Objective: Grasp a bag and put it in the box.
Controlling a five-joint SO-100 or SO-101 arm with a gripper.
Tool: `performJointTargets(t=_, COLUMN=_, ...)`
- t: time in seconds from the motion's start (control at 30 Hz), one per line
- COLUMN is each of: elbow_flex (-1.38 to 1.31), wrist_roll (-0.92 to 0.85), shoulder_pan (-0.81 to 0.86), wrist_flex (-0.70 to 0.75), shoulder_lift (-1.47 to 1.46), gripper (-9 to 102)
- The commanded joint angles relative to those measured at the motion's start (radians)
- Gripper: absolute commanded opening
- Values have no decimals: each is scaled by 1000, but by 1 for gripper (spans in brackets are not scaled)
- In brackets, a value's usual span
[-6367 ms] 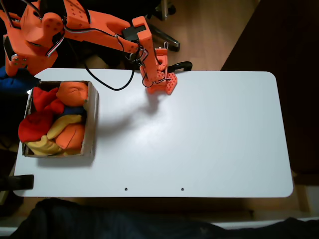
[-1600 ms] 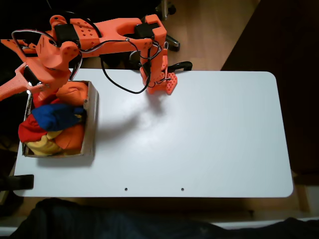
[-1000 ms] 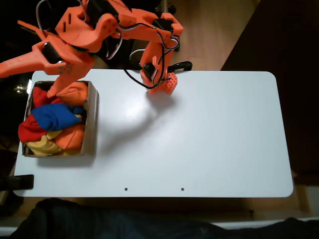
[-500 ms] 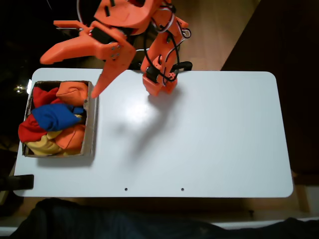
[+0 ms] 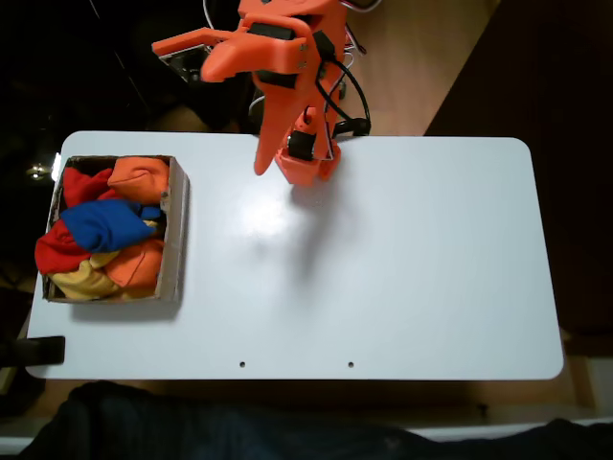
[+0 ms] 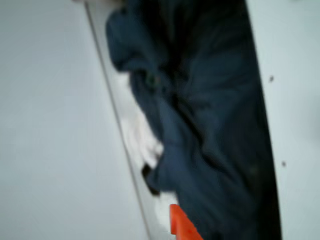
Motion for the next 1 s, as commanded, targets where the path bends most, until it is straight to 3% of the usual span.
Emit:
performJointTargets(t=0.0, elbow_flex=31, wrist_roll=12, shoulder_pan=-61, wrist_flex=3, shoulder_lift=34, gripper=90)
performJointTargets(t=0.3, elbow_flex=273, wrist_roll=38, shoulder_pan=-199, wrist_flex=-57, shoulder_lift=195, gripper=88)
performJointTargets(t=0.43, elbow_flex=405, wrist_roll=32, shoulder_pan=-229, wrist_flex=-118, shoulder_lift=259, gripper=70)
performJointTargets(t=0.57, elbow_flex=512, wrist_roll=35, shoulder_pan=-252, wrist_flex=-170, shoulder_lift=299, gripper=62)
performJointTargets(t=0.7, elbow_flex=612, wrist_roll=38, shoulder_pan=-272, wrist_flex=-222, shoulder_lift=342, gripper=38)
performJointTargets(t=0.9, elbow_flex=770, wrist_roll=29, shoulder_pan=-290, wrist_flex=-284, shoulder_lift=394, gripper=32)
performJointTargets(t=0.97, elbow_flex=825, wrist_roll=25, shoulder_pan=-293, wrist_flex=-307, shoulder_lift=416, gripper=19)
